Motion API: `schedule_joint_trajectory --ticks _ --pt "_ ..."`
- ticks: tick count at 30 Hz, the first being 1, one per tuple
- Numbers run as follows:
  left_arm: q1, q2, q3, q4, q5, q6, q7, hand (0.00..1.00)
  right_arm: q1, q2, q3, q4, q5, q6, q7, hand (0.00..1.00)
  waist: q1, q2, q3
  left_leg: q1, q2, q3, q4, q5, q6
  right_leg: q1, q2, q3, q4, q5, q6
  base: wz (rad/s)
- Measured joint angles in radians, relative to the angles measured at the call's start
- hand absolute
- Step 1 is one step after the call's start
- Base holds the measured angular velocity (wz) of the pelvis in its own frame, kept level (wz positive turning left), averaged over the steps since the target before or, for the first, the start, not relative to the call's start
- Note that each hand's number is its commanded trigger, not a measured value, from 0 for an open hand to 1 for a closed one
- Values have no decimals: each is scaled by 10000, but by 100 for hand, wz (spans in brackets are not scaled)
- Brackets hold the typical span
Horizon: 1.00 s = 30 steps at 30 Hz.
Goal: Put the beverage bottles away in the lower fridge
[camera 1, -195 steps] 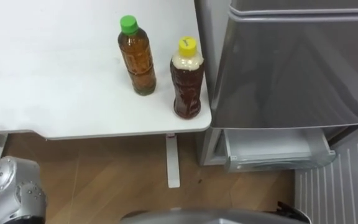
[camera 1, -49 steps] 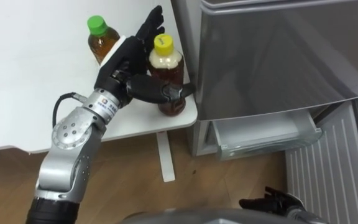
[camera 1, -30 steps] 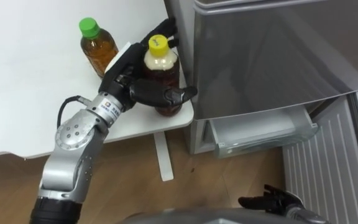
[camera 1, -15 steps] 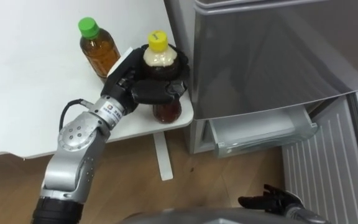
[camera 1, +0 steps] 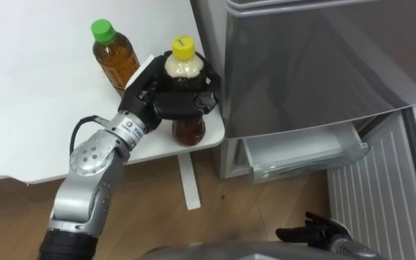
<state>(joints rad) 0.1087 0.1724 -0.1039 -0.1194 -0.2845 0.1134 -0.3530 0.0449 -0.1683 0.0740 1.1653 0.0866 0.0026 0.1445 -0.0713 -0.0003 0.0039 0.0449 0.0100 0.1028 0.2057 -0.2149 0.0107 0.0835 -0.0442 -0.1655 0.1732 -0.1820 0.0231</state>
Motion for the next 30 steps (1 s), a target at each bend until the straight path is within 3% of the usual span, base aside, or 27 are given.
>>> schedule_joint_trajectory --ticks 11,21,30 --pt "-11 38 -559 -197 -266 -1 -320 100 -152 128 1365 -1263 -936 6 767 0 447 -78 11 -277 4 -96 274 -4 6 -165 -30 -110 55 9 -14 2" --pt "1 163 -1096 -198 -294 -1 -855 100 -364 185 1908 -2109 -1812 107 1502 0 603 -1 24 -547 -28 -442 516 -11 14 -172 -64 -495 142 8 -14 11" --pt "31 235 -1354 -204 -678 -1 -1766 100 -153 190 2109 -4067 -2209 211 2349 0 810 -14 17 -736 -44 -576 612 -8 14 -296 -75 -602 171 8 -14 3"
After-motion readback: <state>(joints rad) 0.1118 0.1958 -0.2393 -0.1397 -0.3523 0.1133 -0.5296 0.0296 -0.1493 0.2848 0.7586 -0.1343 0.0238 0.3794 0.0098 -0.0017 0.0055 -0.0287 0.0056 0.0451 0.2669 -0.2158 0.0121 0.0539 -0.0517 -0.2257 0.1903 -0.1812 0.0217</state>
